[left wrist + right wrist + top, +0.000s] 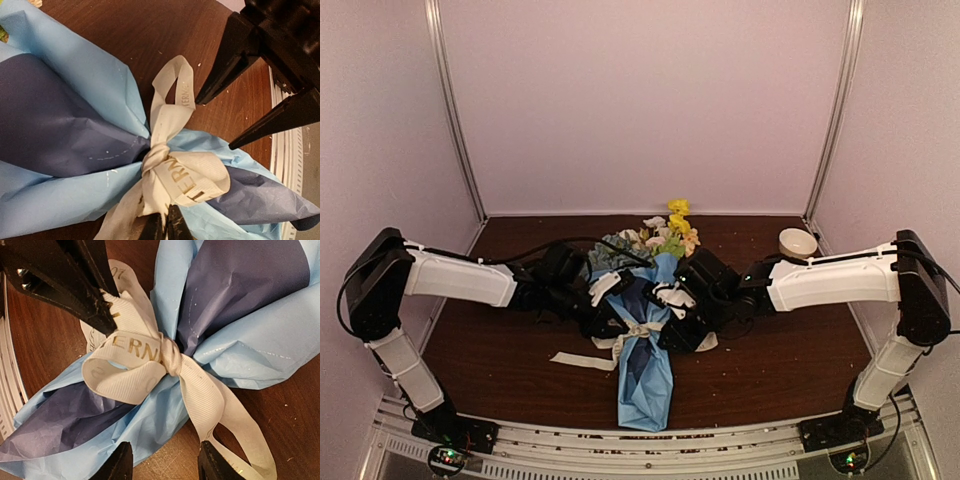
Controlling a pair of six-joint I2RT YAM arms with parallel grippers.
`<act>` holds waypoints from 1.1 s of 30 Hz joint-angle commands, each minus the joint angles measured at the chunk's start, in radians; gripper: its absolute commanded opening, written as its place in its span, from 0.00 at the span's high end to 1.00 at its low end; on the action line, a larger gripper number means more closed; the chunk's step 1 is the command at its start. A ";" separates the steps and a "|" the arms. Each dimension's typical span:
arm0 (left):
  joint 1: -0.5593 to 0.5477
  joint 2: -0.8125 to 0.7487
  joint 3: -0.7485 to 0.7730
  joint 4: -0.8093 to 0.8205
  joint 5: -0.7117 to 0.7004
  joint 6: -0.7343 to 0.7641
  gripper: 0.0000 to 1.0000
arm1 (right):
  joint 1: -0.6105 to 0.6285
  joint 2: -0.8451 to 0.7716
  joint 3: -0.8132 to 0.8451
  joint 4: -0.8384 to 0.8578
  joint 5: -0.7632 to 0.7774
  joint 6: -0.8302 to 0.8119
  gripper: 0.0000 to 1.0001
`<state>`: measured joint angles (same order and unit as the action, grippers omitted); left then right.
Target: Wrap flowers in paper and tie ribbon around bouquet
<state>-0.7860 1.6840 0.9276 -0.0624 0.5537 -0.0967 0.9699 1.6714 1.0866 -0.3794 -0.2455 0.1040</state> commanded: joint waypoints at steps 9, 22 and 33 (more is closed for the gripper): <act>0.007 -0.094 -0.024 -0.006 -0.089 0.017 1.00 | -0.003 -0.013 -0.012 0.010 0.011 0.009 0.55; -0.030 -0.317 -0.254 0.038 -0.088 0.031 0.89 | -0.004 -0.005 -0.009 0.014 0.006 0.008 0.55; -0.030 -0.344 -0.234 0.033 -0.286 0.059 0.62 | -0.005 -0.007 -0.018 0.013 -0.001 0.013 0.55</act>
<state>-0.8143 1.3647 0.6781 -0.0708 0.3458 -0.0635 0.9699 1.6718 1.0725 -0.3729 -0.2462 0.1081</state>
